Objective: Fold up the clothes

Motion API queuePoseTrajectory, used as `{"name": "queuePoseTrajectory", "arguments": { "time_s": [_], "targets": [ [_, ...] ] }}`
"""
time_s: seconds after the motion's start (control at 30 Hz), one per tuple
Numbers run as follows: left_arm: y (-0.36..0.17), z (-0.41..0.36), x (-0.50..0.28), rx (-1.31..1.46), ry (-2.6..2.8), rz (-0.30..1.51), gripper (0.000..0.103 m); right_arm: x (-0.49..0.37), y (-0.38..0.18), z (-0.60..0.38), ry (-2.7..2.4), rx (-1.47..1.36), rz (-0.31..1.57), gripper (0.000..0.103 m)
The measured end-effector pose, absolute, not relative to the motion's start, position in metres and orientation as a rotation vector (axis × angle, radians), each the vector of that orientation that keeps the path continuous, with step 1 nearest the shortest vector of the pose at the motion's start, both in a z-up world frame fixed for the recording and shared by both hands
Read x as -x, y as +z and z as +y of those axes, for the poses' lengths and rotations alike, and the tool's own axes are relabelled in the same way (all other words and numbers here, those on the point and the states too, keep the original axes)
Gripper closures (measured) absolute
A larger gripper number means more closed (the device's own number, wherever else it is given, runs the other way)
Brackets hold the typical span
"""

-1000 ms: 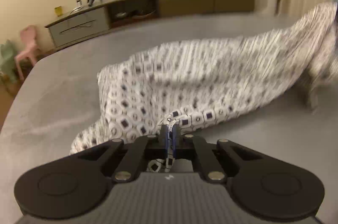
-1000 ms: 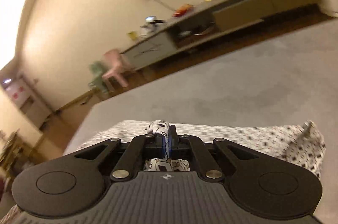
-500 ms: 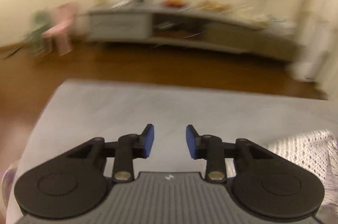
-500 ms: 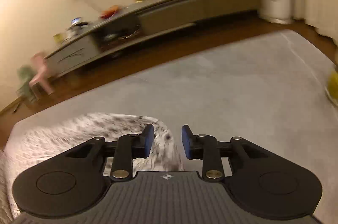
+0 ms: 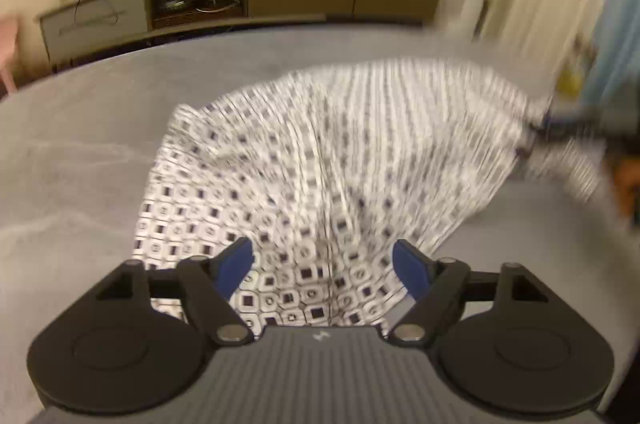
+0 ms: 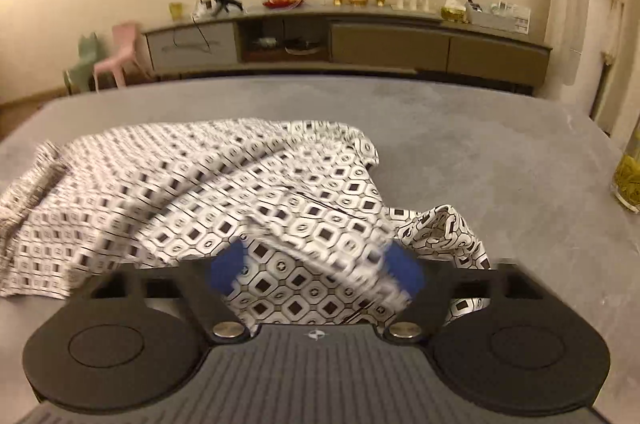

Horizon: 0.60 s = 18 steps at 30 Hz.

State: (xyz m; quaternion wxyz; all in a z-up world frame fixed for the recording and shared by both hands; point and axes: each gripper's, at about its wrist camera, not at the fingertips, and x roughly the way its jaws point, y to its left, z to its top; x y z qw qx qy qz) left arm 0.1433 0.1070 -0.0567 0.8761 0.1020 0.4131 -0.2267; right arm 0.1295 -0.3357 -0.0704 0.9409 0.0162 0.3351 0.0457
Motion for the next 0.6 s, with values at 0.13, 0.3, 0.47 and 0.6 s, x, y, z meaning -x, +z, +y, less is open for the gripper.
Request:
{"name": "queuePoseTrajectory", "arguments": {
  "time_s": [0.13, 0.3, 0.47, 0.6],
  "targets": [
    [-0.066, 0.136, -0.156, -0.177, -0.348, 0.837, 0.098, -0.136, -0.072, -0.345, 0.104, -0.060, 0.694, 0.097],
    [-0.043, 0.255, -0.162, 0.226, -0.112, 0.791, 0.098, -0.110, -0.051, -0.403, 0.051, -0.362, 0.584, 0.101],
    [-0.051, 0.335, -0.148, 0.401, 0.119, 0.797, 0.065, -0.097, -0.064, -0.460, -0.091, -0.618, 0.568, 0.098],
    [-0.045, 0.305, -0.121, 0.276, 0.041, 0.774, 0.049, -0.084, -0.079, -0.458, -0.142, -0.623, 0.586, 0.076]
  ]
}}
